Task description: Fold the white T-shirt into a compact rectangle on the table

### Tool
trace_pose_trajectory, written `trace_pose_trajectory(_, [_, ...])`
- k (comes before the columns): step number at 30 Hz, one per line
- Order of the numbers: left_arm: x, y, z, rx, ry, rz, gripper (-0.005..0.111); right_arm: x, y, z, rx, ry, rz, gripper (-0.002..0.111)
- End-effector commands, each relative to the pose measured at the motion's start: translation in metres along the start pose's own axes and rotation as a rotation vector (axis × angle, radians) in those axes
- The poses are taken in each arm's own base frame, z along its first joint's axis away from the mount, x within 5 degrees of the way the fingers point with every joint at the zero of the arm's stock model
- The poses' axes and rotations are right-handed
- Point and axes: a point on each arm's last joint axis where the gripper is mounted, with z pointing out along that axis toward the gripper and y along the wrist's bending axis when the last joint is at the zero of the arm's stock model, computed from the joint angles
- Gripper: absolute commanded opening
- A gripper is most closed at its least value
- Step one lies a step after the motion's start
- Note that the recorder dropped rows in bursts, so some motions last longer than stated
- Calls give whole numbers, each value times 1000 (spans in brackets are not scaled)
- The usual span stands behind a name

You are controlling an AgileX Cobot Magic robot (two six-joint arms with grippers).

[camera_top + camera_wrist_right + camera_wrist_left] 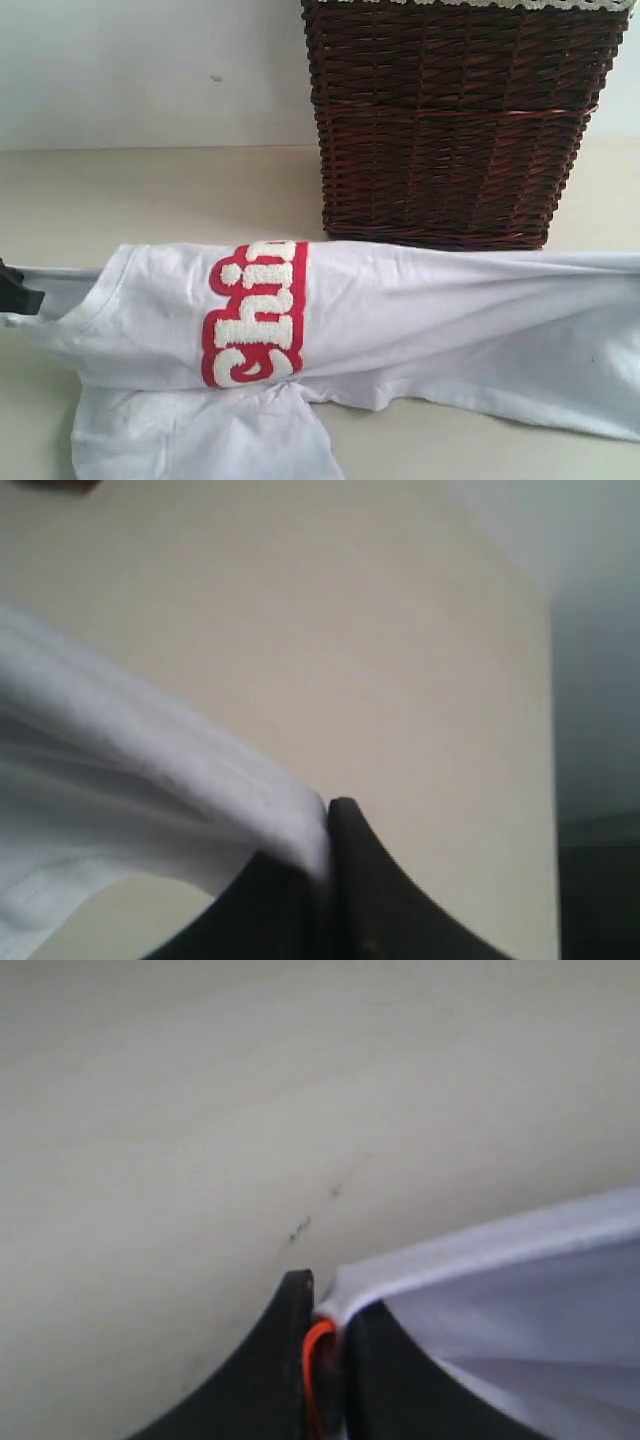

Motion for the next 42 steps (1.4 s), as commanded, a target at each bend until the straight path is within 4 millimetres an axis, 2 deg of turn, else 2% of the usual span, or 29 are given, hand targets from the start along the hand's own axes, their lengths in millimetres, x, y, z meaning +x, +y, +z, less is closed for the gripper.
trace_pose_trajectory(1, [-33,29,5,-208,-188,16,0,-28,-23,-5,170,-346,139,0])
trace_pose_trajectory(4, [-45,24,4,-198,-221,37,0,-32,-25,-8,183,-410,206,0])
trace_pose_trajectory(10, [-57,-6,2,-131,-258,109,0,-25,-23,-6,155,-312,248,0])
trace_pose_trajectory(12, [-67,-12,-14,-130,-324,115,0,-29,-27,-13,182,-345,244,0])
trace_pose_trajectory(14, [-77,-10,-46,-144,-434,45,0,-35,-33,-28,224,-396,232,0])
trace_pose_trajectory(17, [-83,-7,-74,-162,-516,38,0,-37,-35,-38,239,-404,225,0])
trace_pose_trajectory(19, [-84,-8,-107,-152,-589,37,0,-40,-39,-52,263,-428,223,0])
trace_pose_trajectory(23, [-72,-16,-173,-92,-698,59,0,-45,-45,-96,323,-529,343,0])
trace_pose_trajectory(29, [-51,-24,-230,-62,-815,90,0,-43,-36,-139,334,-558,268,0])
trace_pose_trajectory(36, [-14,-39,-276,12,-874,154,0,-39,-28,-185,422,-685,277,0])
trace_pose_trajectory(37, [-1,-44,-286,51,-868,169,0,-31,-27,-192,448,-664,348,0])
trace_pose_trajectory(42, [26,-56,-300,133,-831,194,0,-12,-25,-204,533,-565,442,0])
